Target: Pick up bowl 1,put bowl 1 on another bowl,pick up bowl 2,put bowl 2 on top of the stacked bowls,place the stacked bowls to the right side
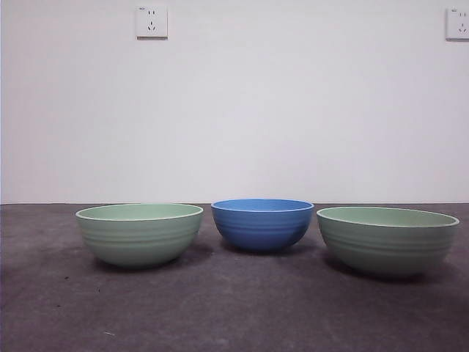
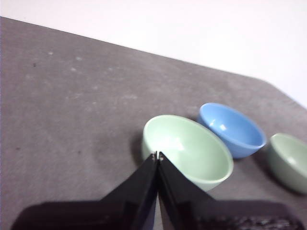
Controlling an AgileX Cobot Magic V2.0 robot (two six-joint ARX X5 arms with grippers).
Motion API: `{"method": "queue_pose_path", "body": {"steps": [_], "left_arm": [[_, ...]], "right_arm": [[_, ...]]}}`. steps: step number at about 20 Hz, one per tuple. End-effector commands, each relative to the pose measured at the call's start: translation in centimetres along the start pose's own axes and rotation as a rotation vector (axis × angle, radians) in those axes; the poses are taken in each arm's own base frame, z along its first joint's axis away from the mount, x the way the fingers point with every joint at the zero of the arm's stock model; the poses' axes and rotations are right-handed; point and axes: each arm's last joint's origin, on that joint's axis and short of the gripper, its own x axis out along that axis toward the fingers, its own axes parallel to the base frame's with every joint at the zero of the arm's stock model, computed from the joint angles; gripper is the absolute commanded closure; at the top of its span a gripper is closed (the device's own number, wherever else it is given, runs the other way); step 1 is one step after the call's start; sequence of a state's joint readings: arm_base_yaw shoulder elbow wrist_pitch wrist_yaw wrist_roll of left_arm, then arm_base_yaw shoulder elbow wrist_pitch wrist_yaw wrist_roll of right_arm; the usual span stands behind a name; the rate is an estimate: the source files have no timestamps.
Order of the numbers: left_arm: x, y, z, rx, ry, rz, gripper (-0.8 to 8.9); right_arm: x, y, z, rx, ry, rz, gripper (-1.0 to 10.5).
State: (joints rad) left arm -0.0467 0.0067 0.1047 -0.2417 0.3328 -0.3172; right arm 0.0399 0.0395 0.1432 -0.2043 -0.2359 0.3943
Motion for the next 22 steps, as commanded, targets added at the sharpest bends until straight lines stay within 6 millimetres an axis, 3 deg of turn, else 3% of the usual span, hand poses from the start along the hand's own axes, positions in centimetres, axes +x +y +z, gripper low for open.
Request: {"method": "queue_pose_path", "body": {"steps": [1, 6, 14, 22], "left_arm": [[-0.8, -0.8, 1.6, -0.024, -0.005, -0.017, 8.2], [-1.9, -2.3, 3.8, -0.014, 0.064, -0.101, 8.21], [-2.8, -4.1, 6.7, 0.078, 0.257, -0.255, 8.21], [-3.1, -5.2, 9.0, 0.123, 0.429, -0.349, 8.21]], "right_arm": [[-0.5, 0.9, 1.9, 0.013, -0.008, 0.01, 9.6], [-1.1, 2.6, 5.0, -0.065, 0.087, 0.046, 9.6], [-1.3, 4.9, 9.2, -0.169, 0.416, 0.128, 9.6], [-1.6, 6.2, 11.1, -0.219, 0.708, 0.2, 9.6]]}}
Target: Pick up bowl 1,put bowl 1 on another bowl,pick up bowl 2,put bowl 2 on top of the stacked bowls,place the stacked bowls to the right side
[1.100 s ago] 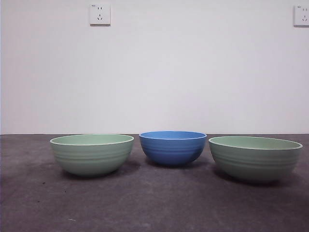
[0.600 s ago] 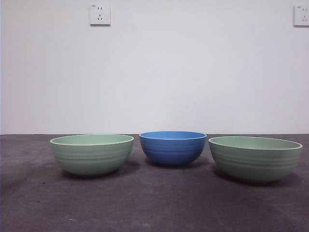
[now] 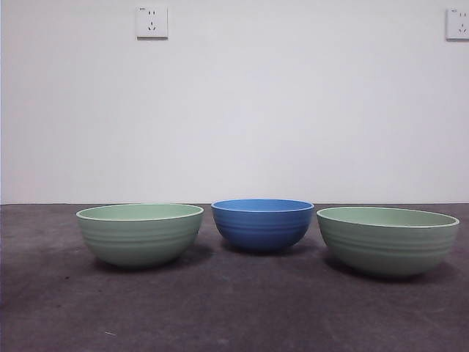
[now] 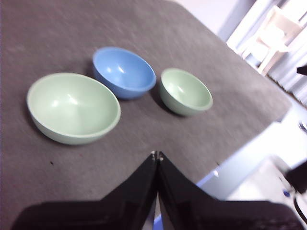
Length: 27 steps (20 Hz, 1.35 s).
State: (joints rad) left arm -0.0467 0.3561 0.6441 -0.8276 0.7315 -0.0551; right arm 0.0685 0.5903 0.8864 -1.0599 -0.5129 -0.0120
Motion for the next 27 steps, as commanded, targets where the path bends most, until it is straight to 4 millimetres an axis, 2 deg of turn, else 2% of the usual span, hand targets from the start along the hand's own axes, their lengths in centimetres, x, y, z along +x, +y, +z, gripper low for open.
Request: {"method": "queue_pose_path", "body": {"steps": [1, 6, 13, 14, 15, 17, 18, 19, 21, 27], "left_arm": [[-0.4, -0.4, 0.6, 0.074, 0.049, -0.015, 8.21], [-1.0, -1.0, 1.5, 0.094, 0.12, -0.012, 8.21], [-1.2, -1.2, 2.3, 0.099, 0.127, -0.008, 8.0], [-1.2, -1.2, 2.3, 0.095, 0.128, -0.008, 7.53], [-1.2, -1.2, 2.3, 0.091, 0.13, -0.008, 6.42], [-1.2, -1.2, 2.2, 0.078, 0.139, -0.007, 3.22], [-1.2, -1.1, 2.2, 0.073, 0.144, -0.007, 1.96], [-1.2, -1.1, 2.2, 0.071, 0.147, -0.007, 1.52], [-1.1, -1.1, 2.1, 0.068, 0.15, -0.007, 1.53], [-1.1, -1.1, 2.1, 0.06, 0.159, -0.008, 1.54]], "right_arm": [[-0.3, 0.2, 0.0, -0.065, 0.069, 0.015, 9.6], [-0.4, 0.3, -0.3, -0.068, 0.135, 0.021, 9.6], [-0.4, 0.3, -0.3, -0.063, 0.132, 0.021, 9.4], [-0.4, 0.3, -0.3, -0.059, 0.132, 0.02, 9.1], [-0.4, 0.3, -0.3, -0.047, 0.133, 0.02, 8.5], [-0.3, 0.3, -0.2, -0.02, 0.136, 0.018, 6.7], [-0.3, 0.3, -0.2, -0.006, 0.138, 0.017, 5.7], [-0.2, 0.2, -0.2, 0.006, 0.141, 0.016, 4.6], [-0.1, 0.2, -0.1, 0.025, 0.143, 0.015, 3.5], [0.3, -0.1, 0.2, 0.056, 0.159, 0.014, 3.5]]}}
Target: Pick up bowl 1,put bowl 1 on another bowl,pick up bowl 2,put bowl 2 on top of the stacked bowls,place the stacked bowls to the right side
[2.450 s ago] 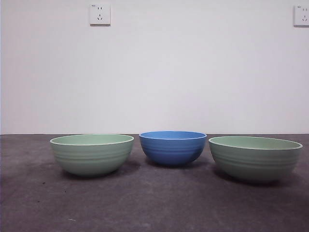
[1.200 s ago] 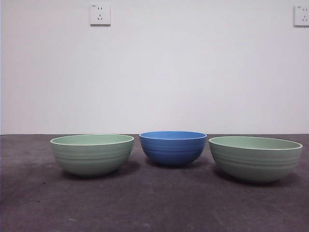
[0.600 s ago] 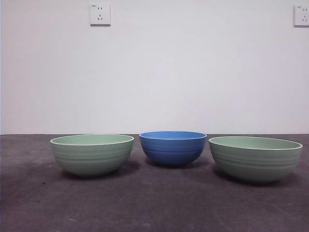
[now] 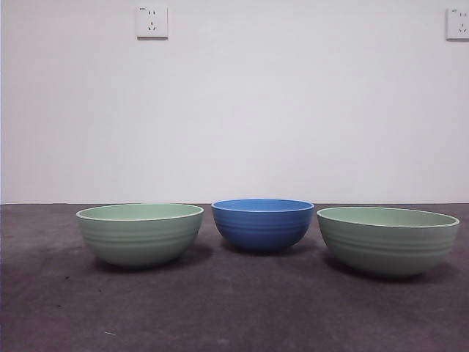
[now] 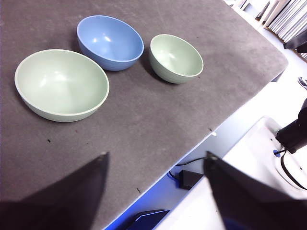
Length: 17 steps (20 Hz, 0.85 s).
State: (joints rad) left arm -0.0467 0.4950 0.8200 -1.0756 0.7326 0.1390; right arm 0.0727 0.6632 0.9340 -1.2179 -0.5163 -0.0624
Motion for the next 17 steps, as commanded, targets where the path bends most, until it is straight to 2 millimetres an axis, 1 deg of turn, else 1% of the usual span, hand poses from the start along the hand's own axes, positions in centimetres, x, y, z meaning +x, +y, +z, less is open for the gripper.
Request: {"method": "queue_pose_path", "body": {"steps": [1, 5, 9, 12, 17], "left_arm": [[0.0, 0.1, 0.0, 0.006, 0.004, 0.0, 1.54], [0.1, 0.1, 0.1, 0.006, 0.004, 0.0, 1.54], [0.1, 0.1, 0.1, 0.007, 0.003, 0.0, 1.54], [0.1, 0.1, 0.1, 0.006, 0.003, -0.001, 1.54], [0.1, 0.1, 0.1, 0.006, 0.003, -0.001, 1.54]], "right_arm": [[0.2, -0.1, 0.3, 0.027, 0.001, 0.003, 3.5], [0.7, -0.4, 1.0, 0.06, -0.002, -0.002, 3.5], [1.7, -1.3, 2.5, 0.115, -0.026, -0.063, 3.5], [3.1, -2.3, 4.0, 0.146, -0.027, -0.12, 3.5], [6.4, -4.4, 6.1, 0.178, 0.029, -0.182, 3.5]]}}
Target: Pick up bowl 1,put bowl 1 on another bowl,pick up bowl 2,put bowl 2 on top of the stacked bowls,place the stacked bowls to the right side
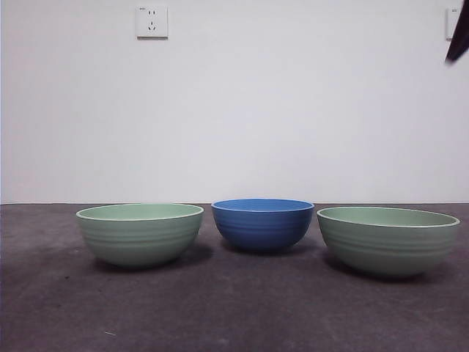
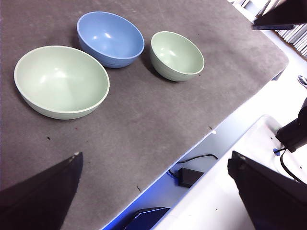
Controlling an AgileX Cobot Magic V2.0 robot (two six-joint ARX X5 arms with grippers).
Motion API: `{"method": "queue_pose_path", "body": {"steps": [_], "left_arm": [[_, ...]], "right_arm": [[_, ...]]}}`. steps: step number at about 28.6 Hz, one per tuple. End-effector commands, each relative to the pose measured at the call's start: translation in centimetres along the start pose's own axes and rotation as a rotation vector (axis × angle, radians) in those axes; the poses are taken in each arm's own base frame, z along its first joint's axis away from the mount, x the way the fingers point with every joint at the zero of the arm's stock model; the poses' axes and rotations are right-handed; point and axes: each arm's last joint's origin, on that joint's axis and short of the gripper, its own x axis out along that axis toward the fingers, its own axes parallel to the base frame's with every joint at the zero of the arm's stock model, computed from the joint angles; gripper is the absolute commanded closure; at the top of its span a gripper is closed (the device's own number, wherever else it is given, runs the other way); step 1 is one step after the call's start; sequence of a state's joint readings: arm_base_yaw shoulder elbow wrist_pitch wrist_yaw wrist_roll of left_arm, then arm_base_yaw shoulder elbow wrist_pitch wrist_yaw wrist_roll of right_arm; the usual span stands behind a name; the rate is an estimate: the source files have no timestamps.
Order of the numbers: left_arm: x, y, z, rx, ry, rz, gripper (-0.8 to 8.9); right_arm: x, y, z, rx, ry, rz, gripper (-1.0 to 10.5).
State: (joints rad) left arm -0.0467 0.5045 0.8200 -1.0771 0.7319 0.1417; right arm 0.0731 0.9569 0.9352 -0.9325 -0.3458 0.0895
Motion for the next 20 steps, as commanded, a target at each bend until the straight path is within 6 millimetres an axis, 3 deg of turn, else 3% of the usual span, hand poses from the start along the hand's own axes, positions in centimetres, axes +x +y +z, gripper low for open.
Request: {"method": "queue_pose_path", "body": {"steps": [1, 8, 11, 20], "left_arm": [[0.0, 0.0, 0.1, 0.011, -0.005, 0.0, 1.54], [0.0, 0.0, 0.1, 0.011, -0.005, 0.0, 1.54], [0.0, 0.1, 0.1, 0.01, -0.003, 0.0, 1.54], [0.0, 0.1, 0.1, 0.009, -0.003, -0.001, 1.54]], "right_arm": [[2.1, -0.5, 1.1, 0.026, 0.044, -0.021, 3.5], [7.6, -1.7, 2.7, 0.027, 0.145, -0.084, 3.6], [9.6, -2.0, 3.0, 0.026, 0.176, -0.085, 4.7], [12.5, -2.5, 3.2, 0.028, 0.21, -0.132, 5.6]]}}
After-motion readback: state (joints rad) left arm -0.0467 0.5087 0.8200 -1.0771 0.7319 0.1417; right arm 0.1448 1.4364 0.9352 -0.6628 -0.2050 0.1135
